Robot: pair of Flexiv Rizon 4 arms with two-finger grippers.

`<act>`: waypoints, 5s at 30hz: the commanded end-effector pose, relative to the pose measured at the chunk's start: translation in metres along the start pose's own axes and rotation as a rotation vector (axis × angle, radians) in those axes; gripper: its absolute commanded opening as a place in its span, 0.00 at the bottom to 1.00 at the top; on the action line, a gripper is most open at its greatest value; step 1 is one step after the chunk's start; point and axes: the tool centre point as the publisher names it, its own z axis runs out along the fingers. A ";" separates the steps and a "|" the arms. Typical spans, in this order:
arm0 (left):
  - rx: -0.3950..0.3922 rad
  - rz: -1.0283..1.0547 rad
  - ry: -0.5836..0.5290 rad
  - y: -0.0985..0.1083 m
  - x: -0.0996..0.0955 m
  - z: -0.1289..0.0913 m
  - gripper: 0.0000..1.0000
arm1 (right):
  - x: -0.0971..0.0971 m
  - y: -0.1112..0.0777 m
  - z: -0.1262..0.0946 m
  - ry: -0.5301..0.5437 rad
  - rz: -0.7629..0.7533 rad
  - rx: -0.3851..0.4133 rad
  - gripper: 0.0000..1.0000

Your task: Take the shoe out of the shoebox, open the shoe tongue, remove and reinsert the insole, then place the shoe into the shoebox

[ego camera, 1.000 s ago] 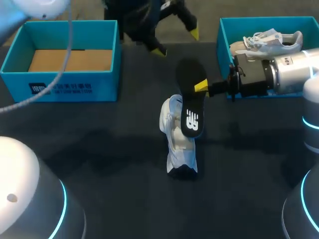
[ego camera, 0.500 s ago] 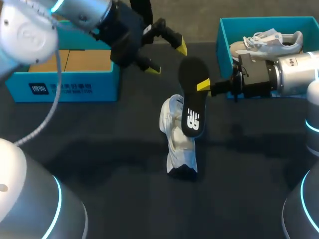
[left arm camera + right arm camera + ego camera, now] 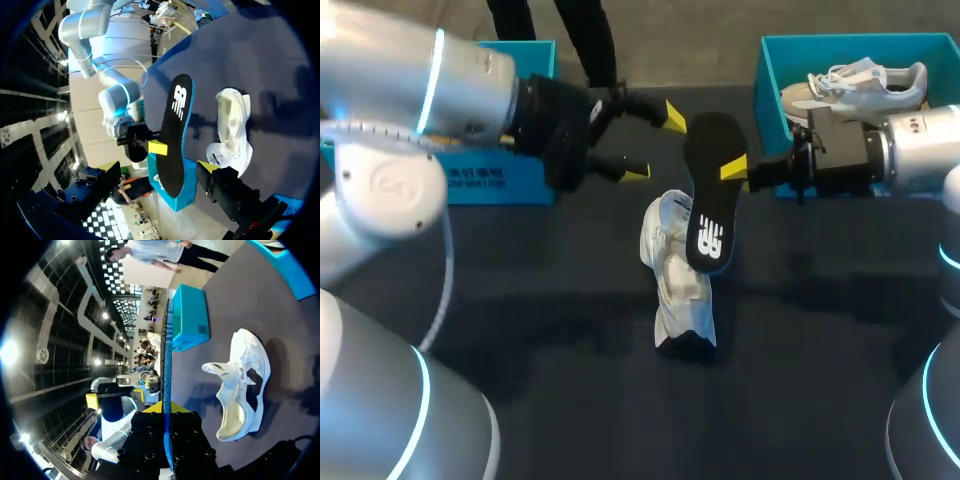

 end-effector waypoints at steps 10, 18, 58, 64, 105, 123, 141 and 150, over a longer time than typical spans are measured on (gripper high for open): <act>-0.040 0.025 -0.561 -0.006 0.015 0.010 1.00 | 0.010 -0.012 0.001 0.058 0.020 0.014 0.00; -0.069 0.039 -0.647 -0.002 0.017 0.023 1.00 | 0.020 -0.016 0.005 0.081 0.026 0.034 0.00; 0.001 0.004 -0.642 -0.002 0.009 0.047 0.43 | 0.020 -0.031 0.029 0.014 0.018 0.087 0.00; 0.003 -0.011 -0.626 -0.004 0.012 0.047 0.30 | 0.019 -0.032 0.030 0.016 0.021 0.092 0.00; 0.190 -0.542 -0.516 -0.040 0.033 0.031 0.00 | -0.016 -0.043 -0.020 -0.158 -0.005 -0.057 1.00; 0.231 -0.626 -0.511 -0.042 0.031 0.027 0.00 | -0.025 -0.052 -0.025 -0.279 -0.156 -0.046 1.00; 0.231 -0.626 -0.511 -0.042 0.031 0.027 0.00 | -0.025 -0.052 -0.025 -0.279 -0.156 -0.046 1.00; 0.242 -0.664 -0.518 -0.045 0.039 0.029 0.00 | -0.040 -0.041 -0.021 -0.351 -0.333 -0.011 1.00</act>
